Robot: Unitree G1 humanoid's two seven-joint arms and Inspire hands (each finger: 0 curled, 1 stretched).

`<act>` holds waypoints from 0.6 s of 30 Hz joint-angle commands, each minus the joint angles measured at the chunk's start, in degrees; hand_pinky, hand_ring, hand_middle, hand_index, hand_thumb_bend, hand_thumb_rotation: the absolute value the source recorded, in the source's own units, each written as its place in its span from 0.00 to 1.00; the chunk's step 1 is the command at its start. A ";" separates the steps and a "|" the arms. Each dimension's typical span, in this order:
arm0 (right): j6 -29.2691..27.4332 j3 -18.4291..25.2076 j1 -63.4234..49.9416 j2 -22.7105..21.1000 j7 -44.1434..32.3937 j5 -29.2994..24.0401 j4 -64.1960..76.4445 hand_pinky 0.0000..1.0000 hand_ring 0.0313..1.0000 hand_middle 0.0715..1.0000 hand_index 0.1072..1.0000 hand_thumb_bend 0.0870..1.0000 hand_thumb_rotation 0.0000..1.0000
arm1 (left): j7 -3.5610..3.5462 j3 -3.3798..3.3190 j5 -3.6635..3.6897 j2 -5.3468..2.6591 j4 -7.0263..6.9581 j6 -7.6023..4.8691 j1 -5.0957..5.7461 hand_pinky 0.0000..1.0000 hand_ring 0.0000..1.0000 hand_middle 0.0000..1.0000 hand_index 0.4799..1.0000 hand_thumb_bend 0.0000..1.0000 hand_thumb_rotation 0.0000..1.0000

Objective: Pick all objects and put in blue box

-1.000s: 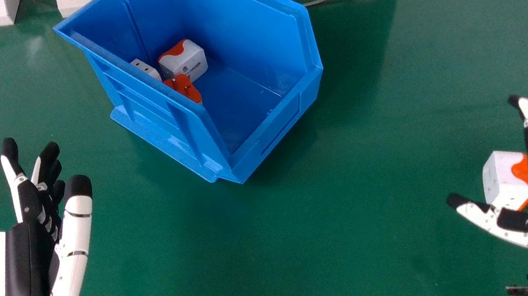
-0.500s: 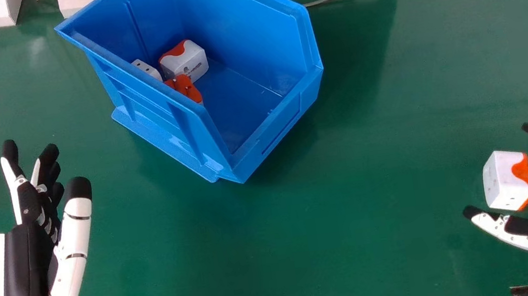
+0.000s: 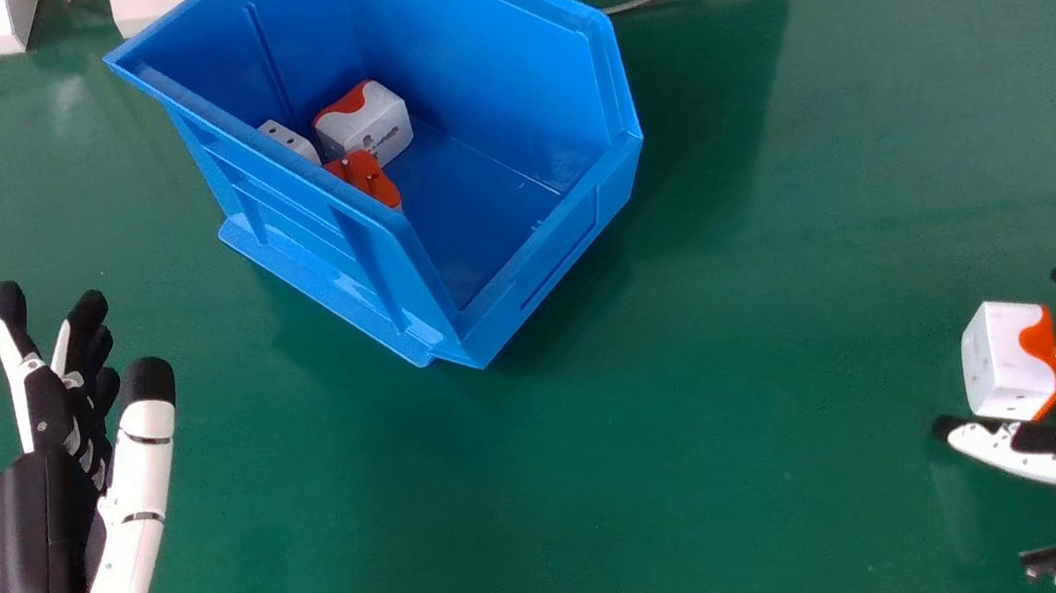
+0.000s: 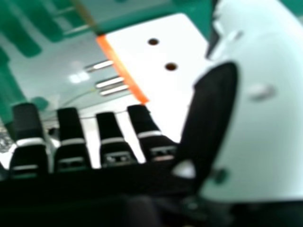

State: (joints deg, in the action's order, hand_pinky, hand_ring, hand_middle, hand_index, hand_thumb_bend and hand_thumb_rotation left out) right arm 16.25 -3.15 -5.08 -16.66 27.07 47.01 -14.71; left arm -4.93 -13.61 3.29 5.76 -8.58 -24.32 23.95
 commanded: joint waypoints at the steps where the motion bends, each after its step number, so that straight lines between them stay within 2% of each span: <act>1: 0.93 0.23 1.66 -1.42 -0.98 -1.14 -0.88 0.70 0.82 0.87 0.82 0.50 0.40 | -0.22 -0.50 0.60 0.70 -1.54 -0.63 0.29 0.96 0.97 0.97 0.93 0.44 0.78; 3: 1.11 0.10 2.50 -1.84 -1.12 -1.70 -1.80 0.70 0.81 0.86 0.81 0.50 0.40 | -0.53 -0.51 1.53 0.46 -2.00 0.01 0.43 0.97 0.97 0.97 0.92 0.45 0.76; 8: 2.03 -0.24 4.62 -2.72 -2.16 -2.85 -3.75 0.69 0.80 0.85 0.81 0.50 0.43 | -0.22 -0.55 0.78 0.54 -2.20 -0.09 0.66 0.96 0.96 0.96 0.90 0.46 0.78; 10: 1.74 -0.25 5.59 -3.10 -2.53 -3.71 -4.91 0.69 0.80 0.84 0.80 0.50 0.47 | -0.48 -0.46 1.10 0.61 -2.15 -0.15 0.62 0.97 0.96 0.96 0.91 0.46 0.78; 12: 2.04 -0.47 6.41 -3.48 -3.29 -4.47 -5.49 0.70 0.80 0.84 0.80 0.50 0.48 | -0.39 -0.52 0.86 0.66 -2.04 -0.22 0.59 0.97 0.96 0.96 0.92 0.47 0.79; 14: 2.02 -0.73 7.07 -3.68 -3.16 -4.81 -6.10 0.69 0.79 0.83 0.79 0.50 0.47 | -0.53 -0.57 0.99 0.77 -1.92 -0.34 0.51 0.97 0.96 0.96 0.92 0.48 0.79; 17: 1.71 -1.31 7.56 -4.10 -2.98 -4.94 -6.49 0.64 0.74 0.79 0.75 0.49 0.43 | -0.67 -0.63 1.15 0.90 -2.07 -0.10 0.55 0.98 0.97 0.97 0.92 0.46 0.78; 18: 1.46 -1.51 7.60 -4.30 -2.82 -4.86 -6.50 0.57 0.67 0.72 0.70 0.48 0.42 | -0.61 -0.65 1.09 0.90 -2.23 0.07 0.60 0.98 0.97 0.97 0.93 0.46 0.78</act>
State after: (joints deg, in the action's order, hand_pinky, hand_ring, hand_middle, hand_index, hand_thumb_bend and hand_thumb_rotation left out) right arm 17.32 -4.52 1.26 -19.77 24.14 42.30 -20.89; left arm -5.38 -13.88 4.40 5.99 -9.53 -24.04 24.49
